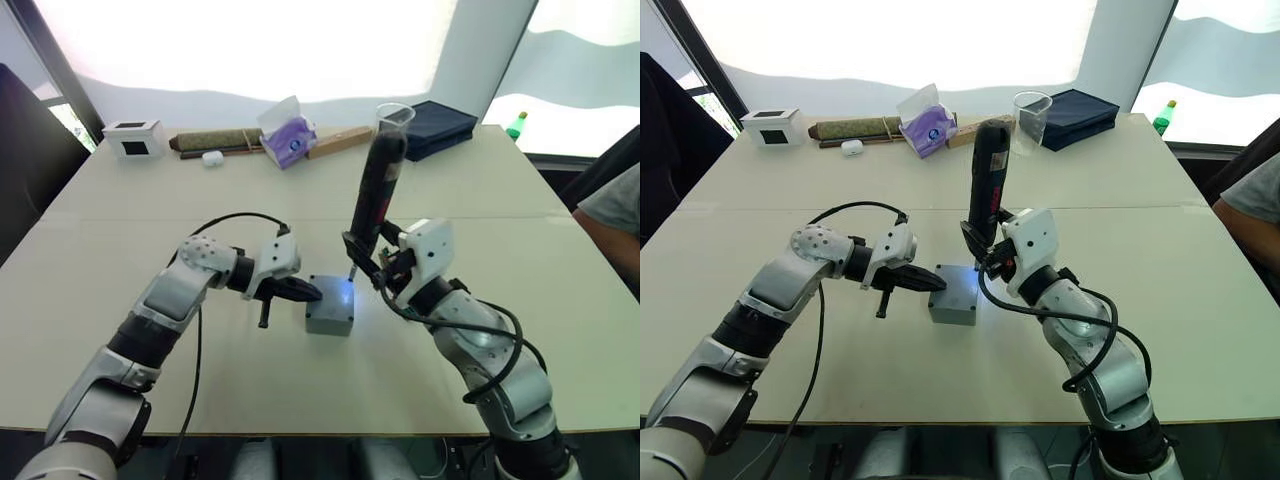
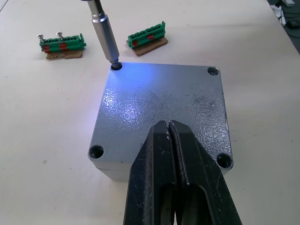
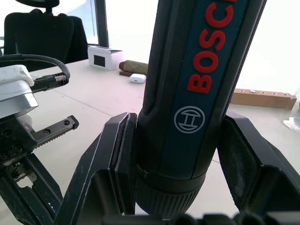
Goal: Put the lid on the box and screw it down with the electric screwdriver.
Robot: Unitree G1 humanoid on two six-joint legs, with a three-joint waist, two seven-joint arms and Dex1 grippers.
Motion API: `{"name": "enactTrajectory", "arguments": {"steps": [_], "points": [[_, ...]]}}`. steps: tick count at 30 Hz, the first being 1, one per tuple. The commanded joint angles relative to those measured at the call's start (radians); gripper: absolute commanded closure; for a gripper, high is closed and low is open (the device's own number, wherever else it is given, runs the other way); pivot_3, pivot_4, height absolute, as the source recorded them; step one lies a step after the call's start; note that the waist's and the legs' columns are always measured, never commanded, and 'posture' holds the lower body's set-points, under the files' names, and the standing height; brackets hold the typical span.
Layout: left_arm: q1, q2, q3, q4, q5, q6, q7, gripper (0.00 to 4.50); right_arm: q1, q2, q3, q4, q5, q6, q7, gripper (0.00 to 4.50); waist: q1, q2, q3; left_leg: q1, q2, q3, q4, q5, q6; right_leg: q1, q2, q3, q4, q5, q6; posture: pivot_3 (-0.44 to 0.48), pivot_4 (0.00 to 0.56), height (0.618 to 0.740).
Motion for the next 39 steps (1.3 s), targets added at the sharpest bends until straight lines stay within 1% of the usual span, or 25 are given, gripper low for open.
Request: {"name": "enactTrajectory", "arguments": {"steps": [1,5,7,9,20,26,28,30,33,35,36,38,39], "points": [[0.025,0.012,-0.026,-0.001,0.028,0.025,-0.001,4.5,0.051,-0.002,0.045,0.105,-0.023,0.079,0.017,2.38,0.0,-0.001,-0.001,0.001,0.0,0.0,0.0,0.0,0.0,0.001,0.0,0.0,0.0,0.0,0.0,0.0,0.15,0.737],[0.028,0.009,-0.025,-0.007,0.025,0.032,0.002,4.5,0.059,-0.002,0.042,0.104,-0.028,0.075,0.022,2.38,0.0,-0.001,-0.001,0.005,0.0,0.0,-0.002,0.0,0.0,0.004,0.0,0.0,-0.001,-0.001,0.0,0.0,0.15,0.737],[0.029,0.008,-0.025,-0.007,0.025,0.035,0.003,4.5,0.063,-0.004,0.042,0.102,-0.033,0.072,0.025,2.38,0.0,-0.002,-0.002,0.01,0.0,0.001,-0.006,0.0,0.0,0.008,0.0,0.0,-0.003,-0.001,-0.001,0.0,0.15,0.737],[0.03,0.007,-0.025,-0.006,0.025,0.035,0.003,4.5,0.064,-0.004,0.041,0.101,-0.037,0.071,0.028,2.38,0.0,-0.004,-0.003,0.012,0.0,0.001,-0.01,0.0,0.0,0.008,0.0,0.001,-0.004,-0.002,-0.001,0.0,0.15,0.737],[0.033,-0.003,-0.03,0.0,0.026,0.032,0.005,4.5,0.066,-0.018,0.035,0.082,-0.057,0.066,0.046,2.38,0.001,-0.005,-0.004,0.012,0.0,0.001,-0.012,0.0,0.0,0.008,0.0,0.0,-0.006,-0.002,-0.002,0.0,0.15,0.737],[0.037,-0.009,-0.03,0.001,0.025,0.035,0.009,4.5,0.038,-0.034,0.02,0.049,-0.06,0.075,0.059,2.38,0.002,-0.005,-0.004,0.012,0.0,0.001,-0.013,0.0,0.0,0.008,-0.001,0.0,-0.009,-0.002,-0.003,0.0,0.15,0.737],[0.043,-0.008,-0.035,0.003,0.022,0.039,-0.002,4.5,-0.118,-0.052,-0.03,-0.064,-0.002,0.147,0.075,2.38,0.001,-0.004,-0.003,0.011,0.0,0.001,-0.013,0.0,0.0,0.009,-0.001,0.0,-0.01,-0.002,-0.003,0.0,0.15,0.737],[0.042,-0.013,-0.037,0.008,0.02,0.044,-0.005,4.5,-0.256,-0.073,-0.092,-0.144,0.07,0.24,0.09,2.38,0.0,0.001,0.003,0.01,0.0,0.001,-0.013,0.0,-0.001,0.007,-0.001,0.001,-0.011,-0.002,-0.003,0.0,0.15,0.737],[0.022,-0.037,-0.015,0.025,-0.011,0.106,0.008,4.5,-0.388,-0.12,-0.209,-0.186,0.18,0.405,0.101,2.38,0.009,0.003,0.007,0.006,0.0,-0.001,-0.013,0.0,-0.001,0.004,-0.001,-0.001,-0.011,-0.001,-0.003,0.0,0.15,0.737],[0.001,-0.056,0.006,0.03,-0.043,0.186,0.029,4.5,-0.471,-0.167,-0.293,-0.18,0.258,0.624,0.105,2.38,0.017,0.003,0.007,-0.002,0.0,-0.004,-0.013,0.0,-0.001,-0.002,-0.001,-0.003,-0.011,-0.001,-0.003,0.0,0.15,0.737],[-0.008,-0.086,0.058,0.03,-0.085,0.204,0.061,4.5,-0.52,-0.165,-0.375,-0.159,0.295,0.697,0.089,2.38,0.024,0.003,0.007,-0.007,0.0,-0.006,-0.012,0.001,-0.001,-0.006,-0.001,-0.004,-0.011,-0.001,-0.003,0.0,0.15,0.737],[-0.018,-0.133,0.149,0.016,-0.123,0.186,0.148,4.5,-0.629,-0.149,-0.561,-0.105,0.329,0.866,0.057,2.38,0.032,0.004,0.008,-0.009,0.0,-0.007,-0.012,0.001,-0.001,-0.007,-0.001,-0.005,-0.011,-0.001,-0.003,0.0,0.15,0.737],[-0.03,-0.14,0.175,0.011,-0.141,0.21,0.163,4.5,-0.685,-0.141,-0.65,-0.08,0.334,0.948,0.05,2.38,0.032,0.005,0.011,-0.011,0.0,-0.007,-0.012,0.001,-0.001,-0.009,-0.001,-0.005,-0.011,-0.001,-0.003,0.0,0.15,0.737]]}}
